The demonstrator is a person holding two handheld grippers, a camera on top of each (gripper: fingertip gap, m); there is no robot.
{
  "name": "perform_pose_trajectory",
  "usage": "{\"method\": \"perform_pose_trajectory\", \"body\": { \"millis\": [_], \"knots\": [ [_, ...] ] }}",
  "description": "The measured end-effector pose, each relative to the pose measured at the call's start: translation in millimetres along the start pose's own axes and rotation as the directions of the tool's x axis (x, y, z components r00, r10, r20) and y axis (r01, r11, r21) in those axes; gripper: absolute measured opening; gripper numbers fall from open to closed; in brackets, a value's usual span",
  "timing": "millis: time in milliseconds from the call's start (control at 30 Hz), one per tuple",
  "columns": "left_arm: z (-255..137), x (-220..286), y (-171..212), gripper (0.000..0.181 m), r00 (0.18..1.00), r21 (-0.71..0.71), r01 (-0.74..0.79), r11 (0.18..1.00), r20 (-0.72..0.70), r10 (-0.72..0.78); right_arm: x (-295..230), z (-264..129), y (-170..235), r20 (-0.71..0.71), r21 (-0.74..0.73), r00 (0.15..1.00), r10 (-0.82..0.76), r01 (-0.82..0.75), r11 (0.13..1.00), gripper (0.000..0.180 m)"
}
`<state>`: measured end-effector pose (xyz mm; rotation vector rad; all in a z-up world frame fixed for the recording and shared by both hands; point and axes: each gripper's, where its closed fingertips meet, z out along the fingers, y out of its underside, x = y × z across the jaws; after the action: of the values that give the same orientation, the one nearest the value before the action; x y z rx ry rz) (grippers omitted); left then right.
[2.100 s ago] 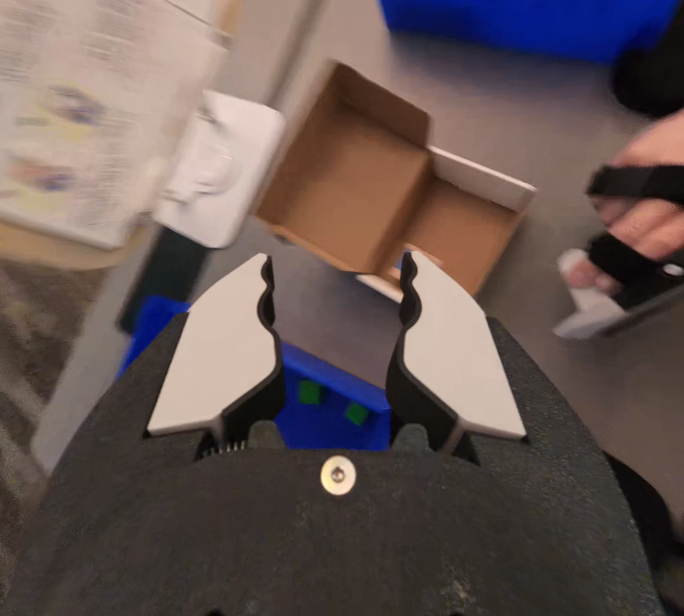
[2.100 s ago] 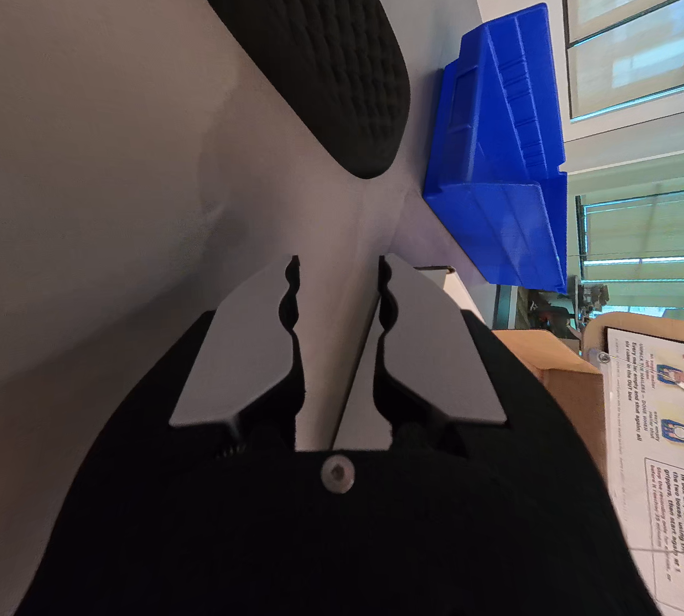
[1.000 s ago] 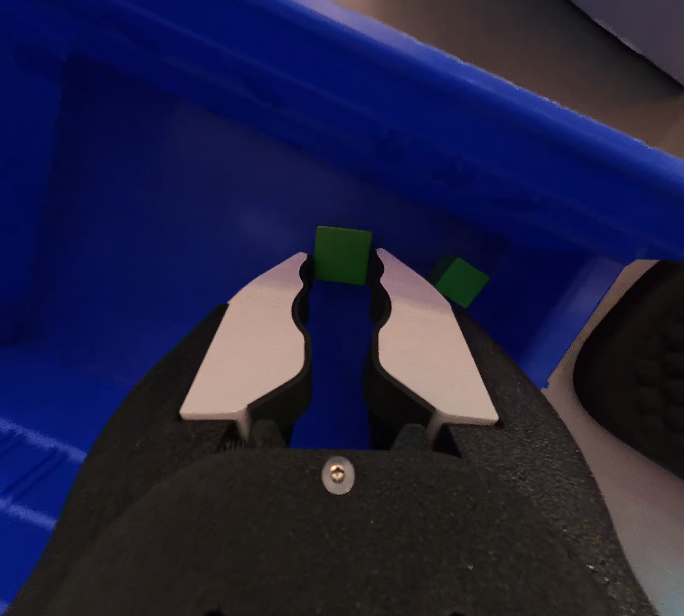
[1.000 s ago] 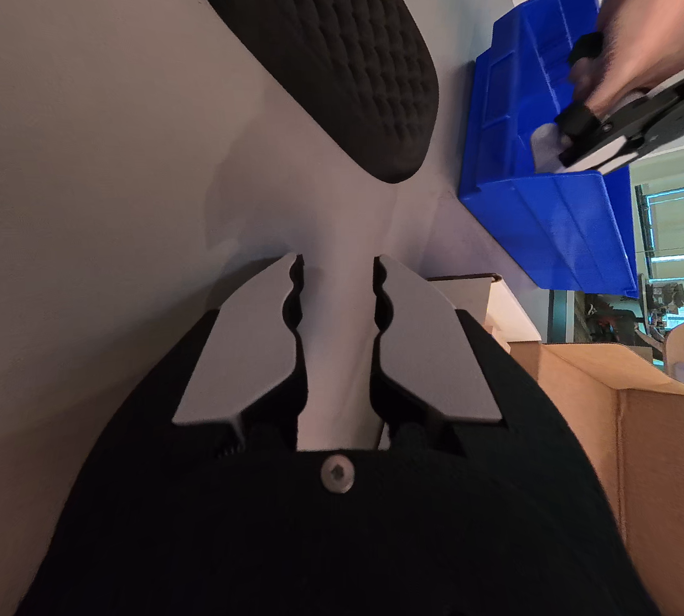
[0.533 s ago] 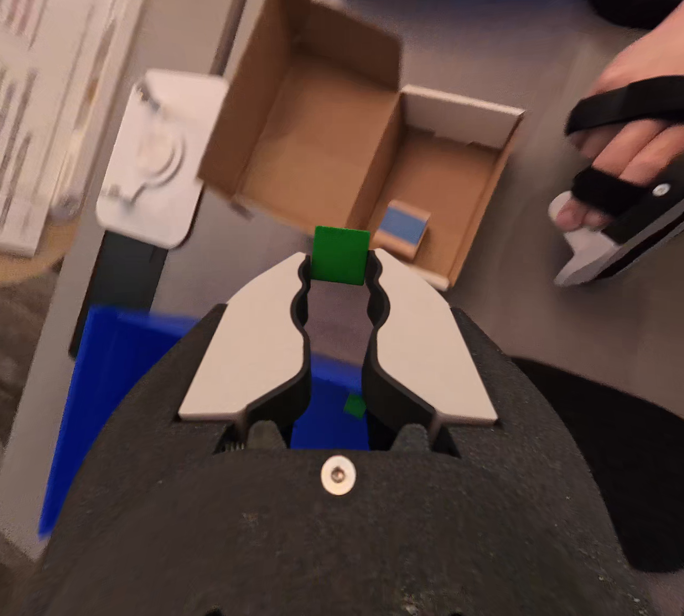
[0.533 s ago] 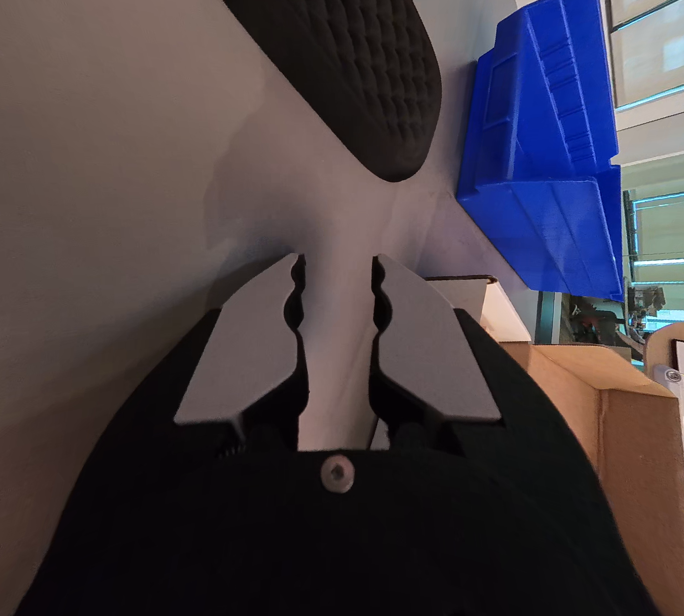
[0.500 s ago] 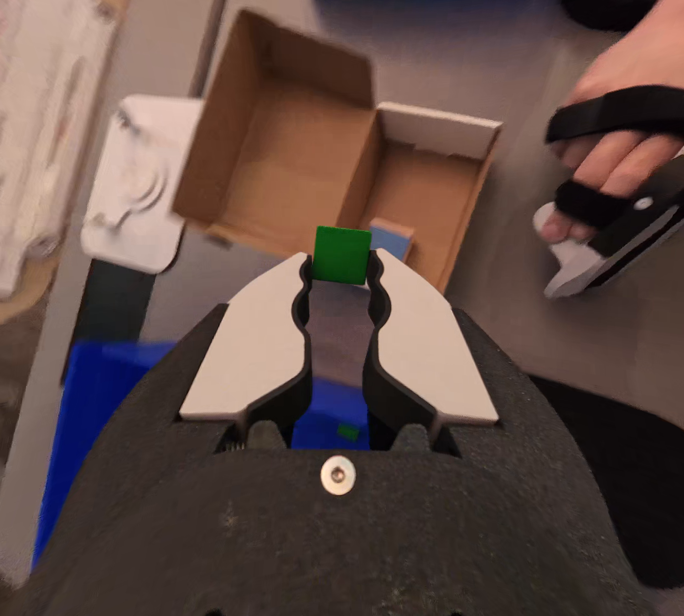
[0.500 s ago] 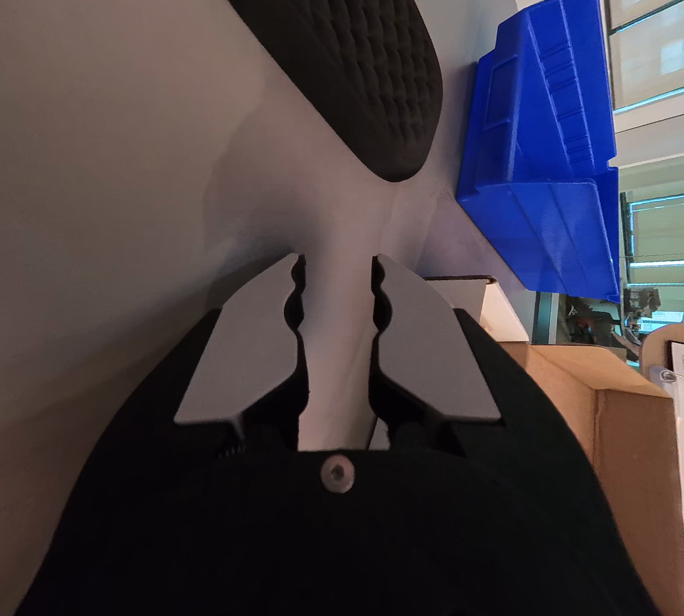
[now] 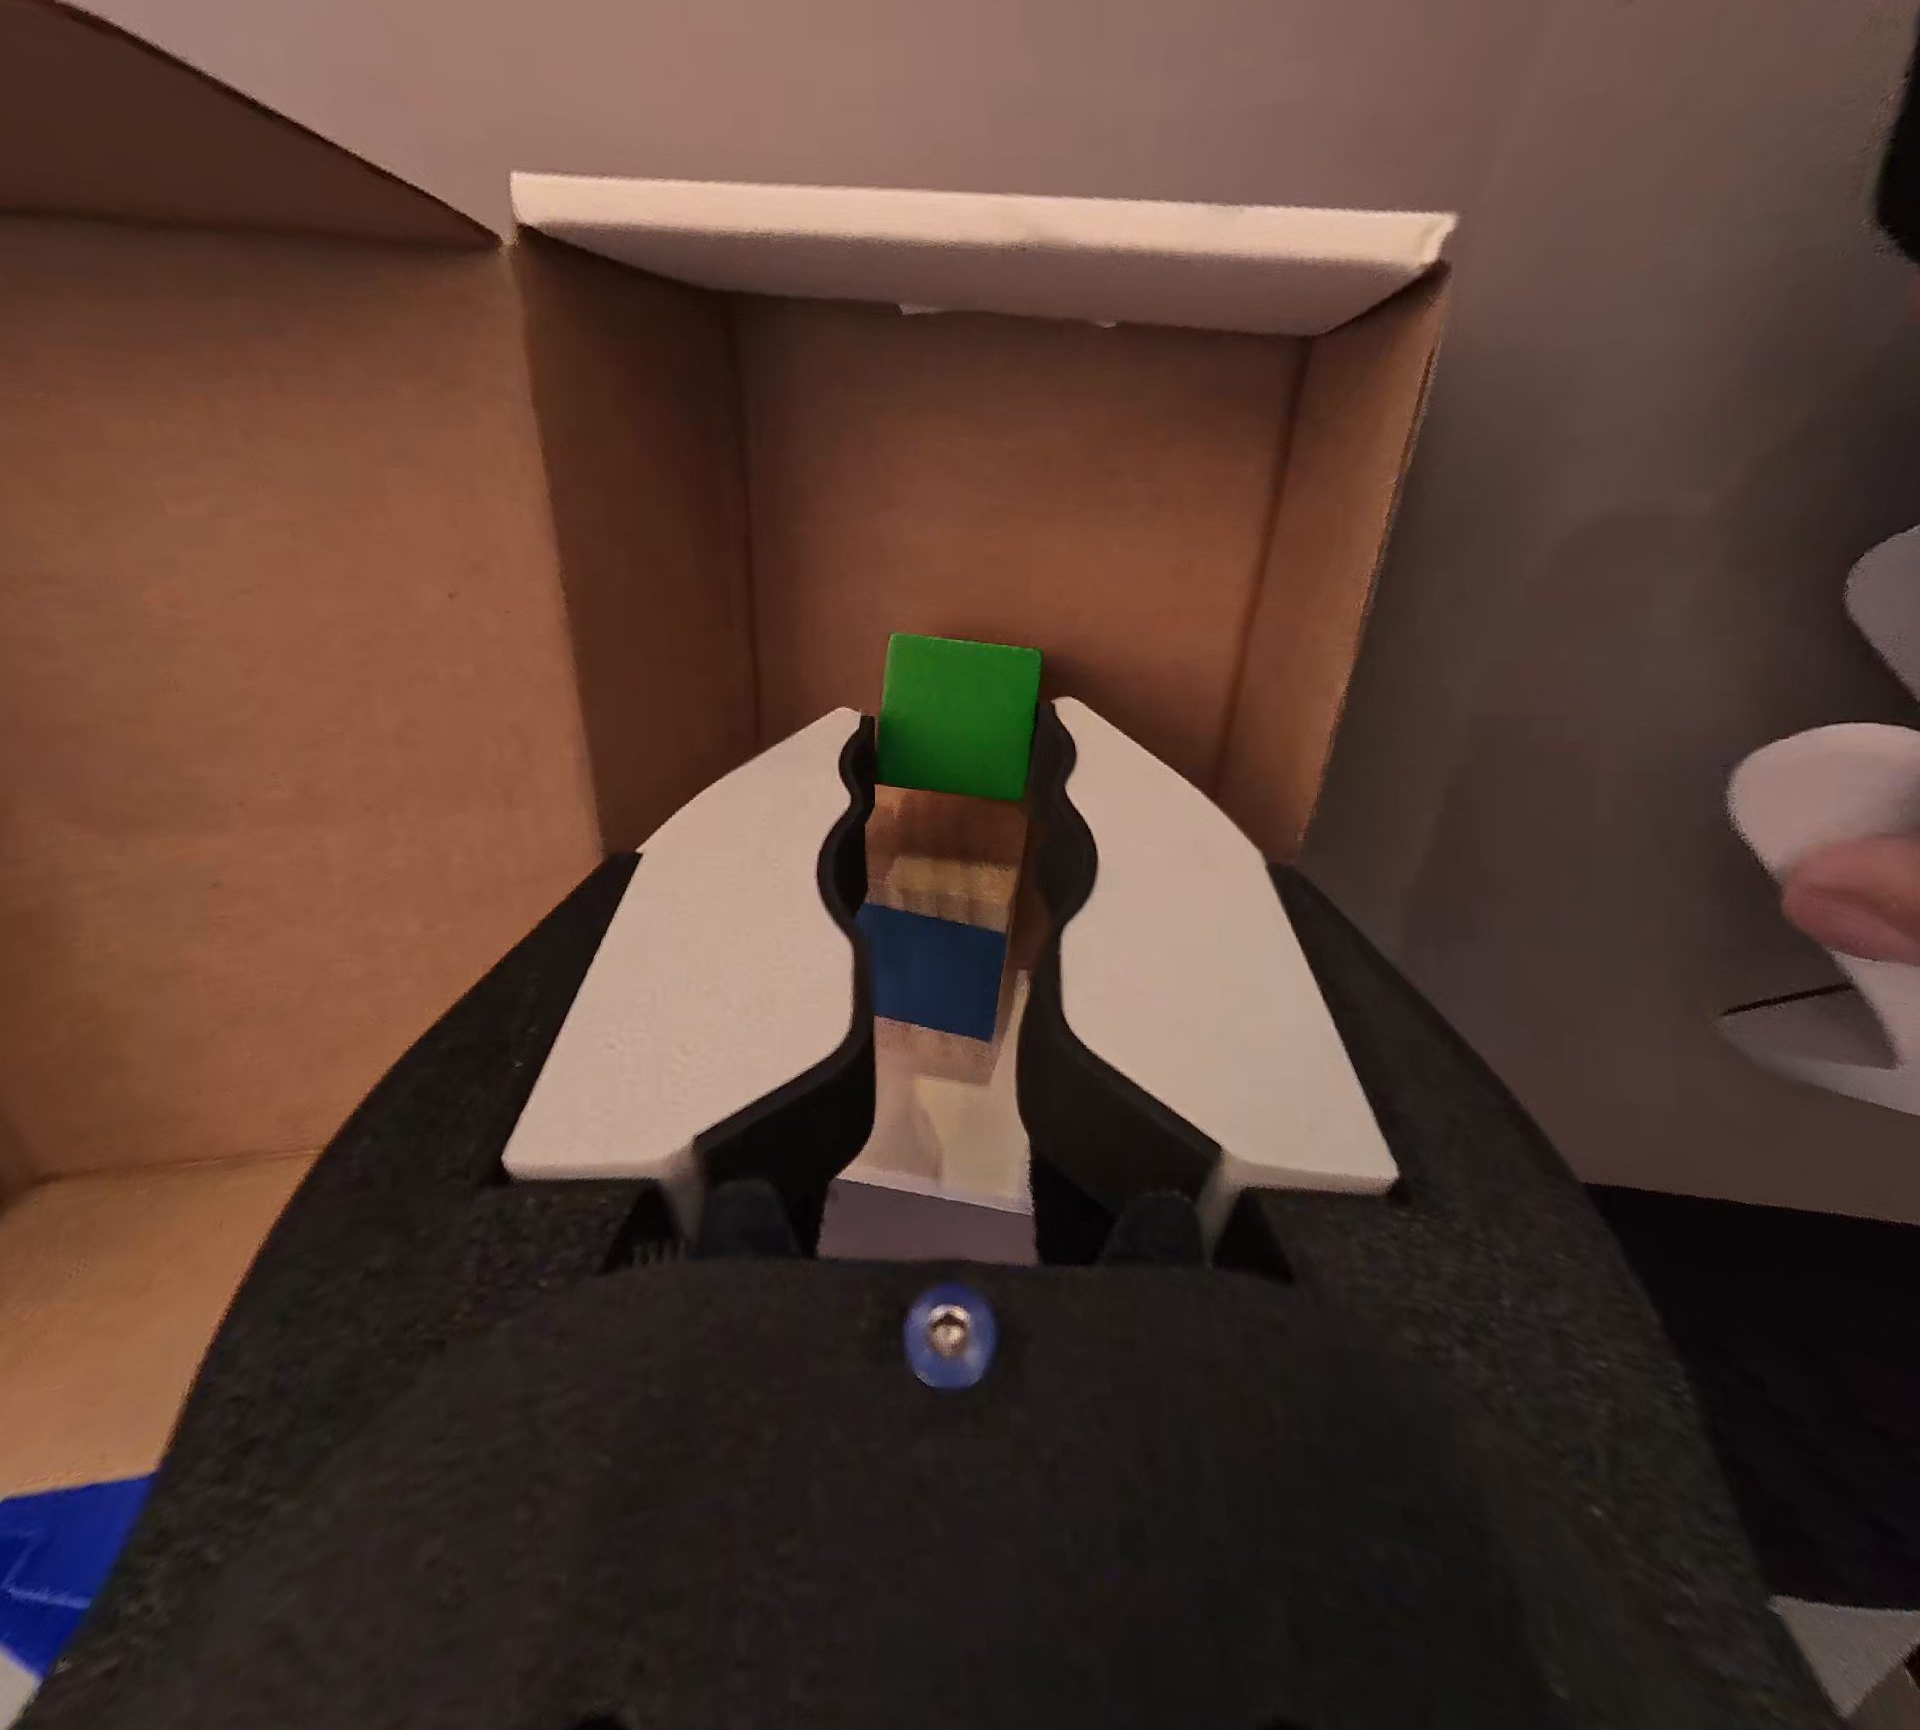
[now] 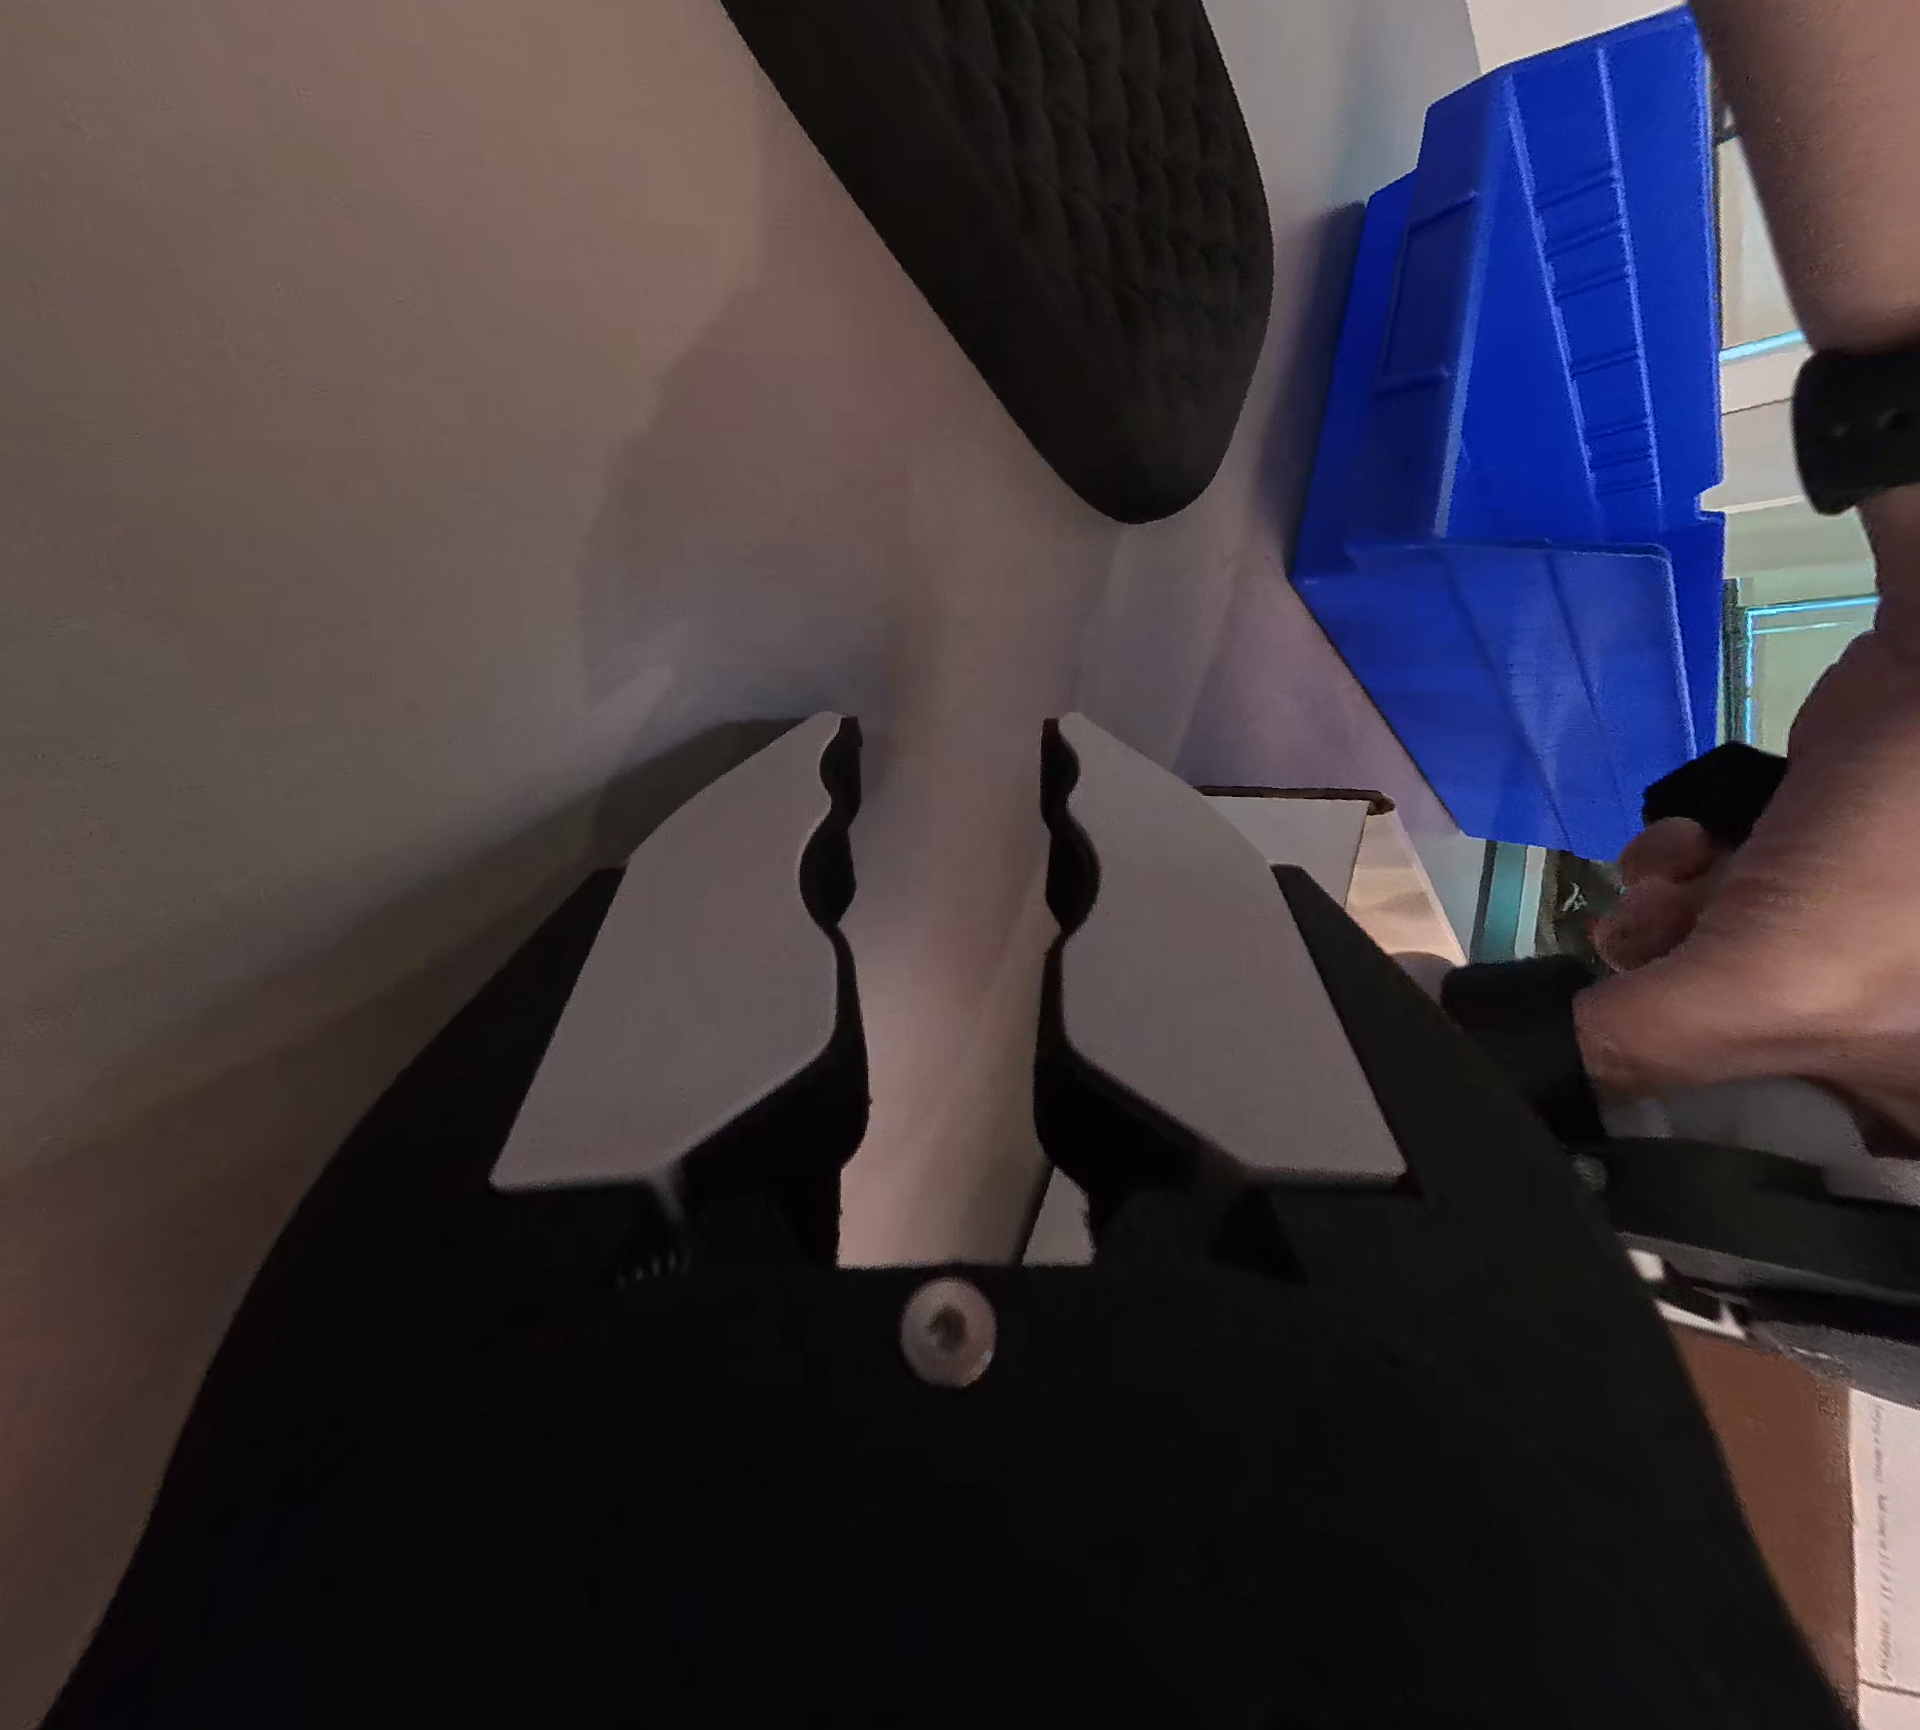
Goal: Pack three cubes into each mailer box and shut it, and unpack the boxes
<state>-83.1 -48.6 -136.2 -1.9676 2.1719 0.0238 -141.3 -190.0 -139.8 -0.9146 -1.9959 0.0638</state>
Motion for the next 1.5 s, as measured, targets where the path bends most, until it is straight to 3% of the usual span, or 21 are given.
{"method": "perform_pose_trajectory", "body": {
  "millis": [833, 967, 1100, 1200, 1267, 1500],
  "knots": [
    [14, -8, 8, 0.034, 0.999, -0.037, 0.038, 0.999, 0.001, -0.038, -1, -1, -1, 0.004, -0.005, 1.0, -0.012, 0.012, 1.0, 0.035],
    [4, -14, -2, 0.046, 0.997, 0.042, 0.061, 0.997, 0.051, -0.063, -1, -2, -1, 0.004, -0.003, 1.0, -0.012, 0.012, 1.0, 0.035],
    [-40, -27, -23, 0.054, 0.972, 0.22, 0.148, 0.964, 0.147, -0.183, -1, -2, 0, 0.004, -0.005, 1.0, -0.011, 0.011, 1.0, 0.035],
    [-87, -45, -30, 0.056, 0.9, 0.401, 0.24, 0.884, 0.249, -0.357, -1, -2, 0, 0.004, -0.004, 1.0, -0.01, 0.01, 1.0, 0.035],
    [-119, -63, -21, 0.056, 0.801, 0.505, 0.296, 0.811, 0.332, -0.499, -1, -2, 0, 0.004, -0.004, 1.0, -0.01, 0.01, 1.0, 0.035],
    [-203, -99, 68, 0.064, 0.315, 0.717, 0.315, 0.622, 0.539, -0.781, 0, -1, 1, 0.0, -0.003, 1.0, 0.002, -0.002, 1.0, 0.034]
  ]
}}
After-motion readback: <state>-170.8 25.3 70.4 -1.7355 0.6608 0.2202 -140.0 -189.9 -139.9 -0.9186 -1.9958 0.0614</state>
